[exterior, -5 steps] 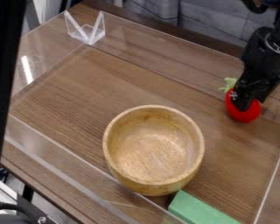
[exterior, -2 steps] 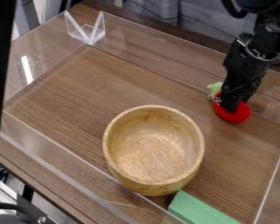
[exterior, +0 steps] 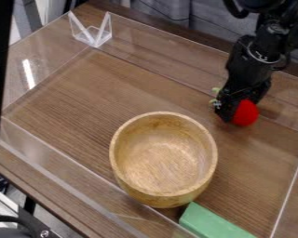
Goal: Move the red fruit to the right
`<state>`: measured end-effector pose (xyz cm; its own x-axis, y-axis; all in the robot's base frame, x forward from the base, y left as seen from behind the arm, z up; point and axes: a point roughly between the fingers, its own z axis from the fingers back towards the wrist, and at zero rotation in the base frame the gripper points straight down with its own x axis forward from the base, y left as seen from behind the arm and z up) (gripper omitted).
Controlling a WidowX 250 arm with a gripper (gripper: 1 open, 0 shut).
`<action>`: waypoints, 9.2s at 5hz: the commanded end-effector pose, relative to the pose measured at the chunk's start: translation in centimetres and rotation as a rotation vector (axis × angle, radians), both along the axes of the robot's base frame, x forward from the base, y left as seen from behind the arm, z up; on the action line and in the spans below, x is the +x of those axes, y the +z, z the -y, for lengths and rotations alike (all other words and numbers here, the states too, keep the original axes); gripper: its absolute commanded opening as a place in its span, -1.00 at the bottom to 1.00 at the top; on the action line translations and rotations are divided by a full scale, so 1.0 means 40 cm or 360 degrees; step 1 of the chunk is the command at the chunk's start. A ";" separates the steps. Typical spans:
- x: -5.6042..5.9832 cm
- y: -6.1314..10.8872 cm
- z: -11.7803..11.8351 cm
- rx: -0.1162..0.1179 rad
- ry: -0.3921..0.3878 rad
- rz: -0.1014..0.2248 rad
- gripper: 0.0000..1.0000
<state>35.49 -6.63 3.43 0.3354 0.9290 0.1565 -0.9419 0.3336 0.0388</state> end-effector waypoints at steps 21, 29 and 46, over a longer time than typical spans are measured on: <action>0.007 0.130 -0.056 -0.0259 -0.0485 -0.0335 1.00; 0.011 0.134 -0.048 -0.0434 -0.0279 -0.0416 1.00; -0.090 0.226 -0.025 -0.0624 -0.0129 -0.0373 -1.00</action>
